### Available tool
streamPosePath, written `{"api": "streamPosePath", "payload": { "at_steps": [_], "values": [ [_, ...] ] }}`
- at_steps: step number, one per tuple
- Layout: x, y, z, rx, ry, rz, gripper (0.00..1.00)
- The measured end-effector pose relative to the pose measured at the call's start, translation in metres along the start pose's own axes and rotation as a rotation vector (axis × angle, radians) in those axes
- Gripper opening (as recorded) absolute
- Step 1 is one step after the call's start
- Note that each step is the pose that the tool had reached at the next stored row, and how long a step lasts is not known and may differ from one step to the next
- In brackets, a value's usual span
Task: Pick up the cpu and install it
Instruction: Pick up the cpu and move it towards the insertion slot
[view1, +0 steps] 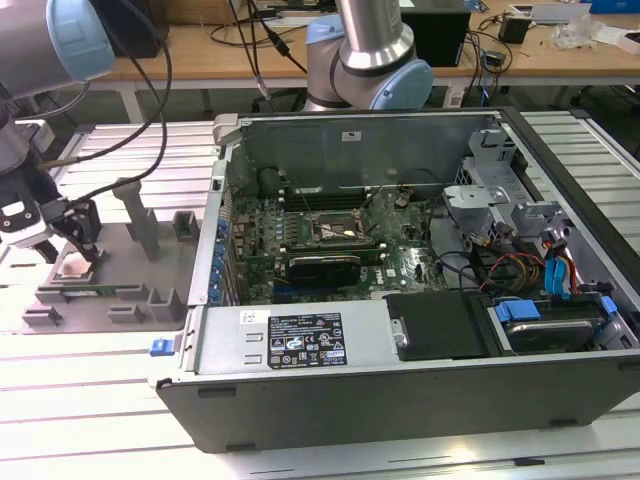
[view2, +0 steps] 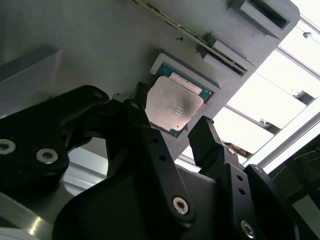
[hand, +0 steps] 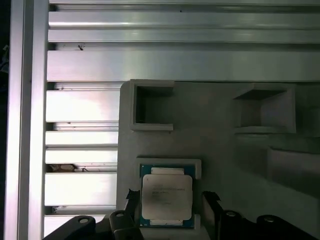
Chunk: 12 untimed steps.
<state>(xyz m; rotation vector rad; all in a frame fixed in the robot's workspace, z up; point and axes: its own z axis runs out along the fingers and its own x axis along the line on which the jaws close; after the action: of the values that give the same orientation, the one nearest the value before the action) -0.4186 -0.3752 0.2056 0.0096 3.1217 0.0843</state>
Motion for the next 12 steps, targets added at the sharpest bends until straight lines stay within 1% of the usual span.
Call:
{"api": "streamPosePath", "payload": {
  "at_steps": [3,6,12],
  "values": [
    [0.0002,0.0015,0.0055,0.0,0.0001,0.0,0.6],
    [0.0006,0.0037,0.0087,0.0,0.0,0.0,0.6],
    [0.003,0.0051,0.012,-0.0001,-0.0001,0.0,0.6]
  ]
}}
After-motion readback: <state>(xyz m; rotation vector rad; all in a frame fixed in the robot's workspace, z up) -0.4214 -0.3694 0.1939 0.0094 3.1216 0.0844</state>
